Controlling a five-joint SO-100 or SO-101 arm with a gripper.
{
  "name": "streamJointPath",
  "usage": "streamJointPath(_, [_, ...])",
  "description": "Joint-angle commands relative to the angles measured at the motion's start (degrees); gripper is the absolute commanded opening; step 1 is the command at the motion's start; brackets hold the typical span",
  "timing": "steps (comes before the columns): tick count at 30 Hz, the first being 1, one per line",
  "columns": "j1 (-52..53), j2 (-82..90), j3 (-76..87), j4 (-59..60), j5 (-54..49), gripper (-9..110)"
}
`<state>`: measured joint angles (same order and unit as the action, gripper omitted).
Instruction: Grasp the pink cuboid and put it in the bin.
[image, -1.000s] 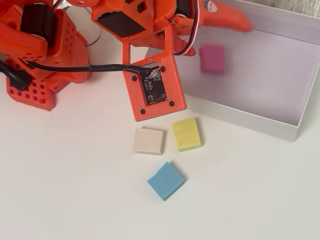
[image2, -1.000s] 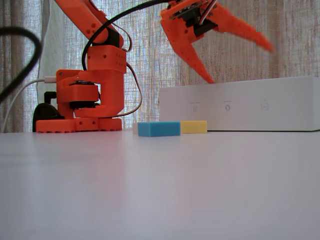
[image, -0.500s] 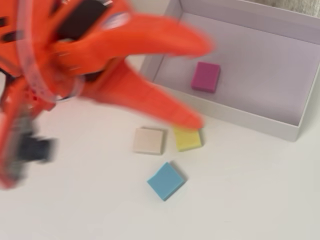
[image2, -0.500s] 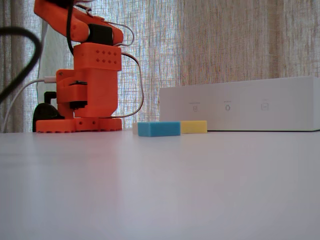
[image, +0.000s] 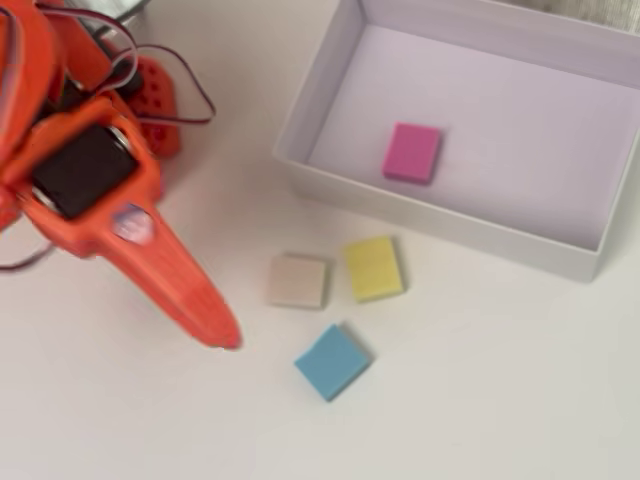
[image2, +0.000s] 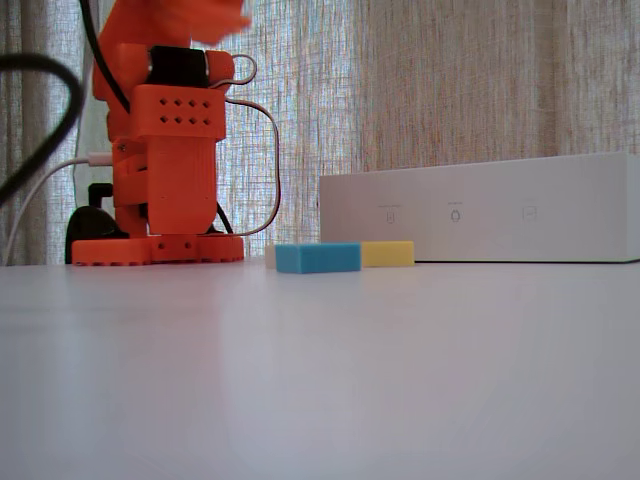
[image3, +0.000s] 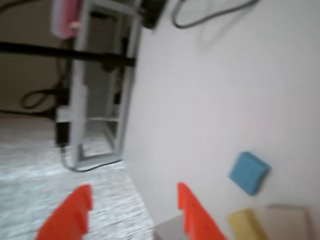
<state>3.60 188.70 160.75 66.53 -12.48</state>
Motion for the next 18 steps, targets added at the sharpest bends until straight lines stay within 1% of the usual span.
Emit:
streamJointPath(1, [0.2, 0.9, 0.9, 7.6, 1.3, 11])
streamJointPath(2, [0.1, 0.9, 1.4, 8.9, 1.4, 7])
streamJointPath(4, [0.1, 0.9, 2.4, 10.5, 1.4, 4])
streamJointPath(6, [0.0, 0.9, 3.3, 11.3, 1.4, -5])
streamJointPath(8, [-0.1, 0.9, 4.5, 11.3, 1.1, -8])
streamJointPath(18, [-0.1, 0.9, 8.1, 9.8, -0.7, -8])
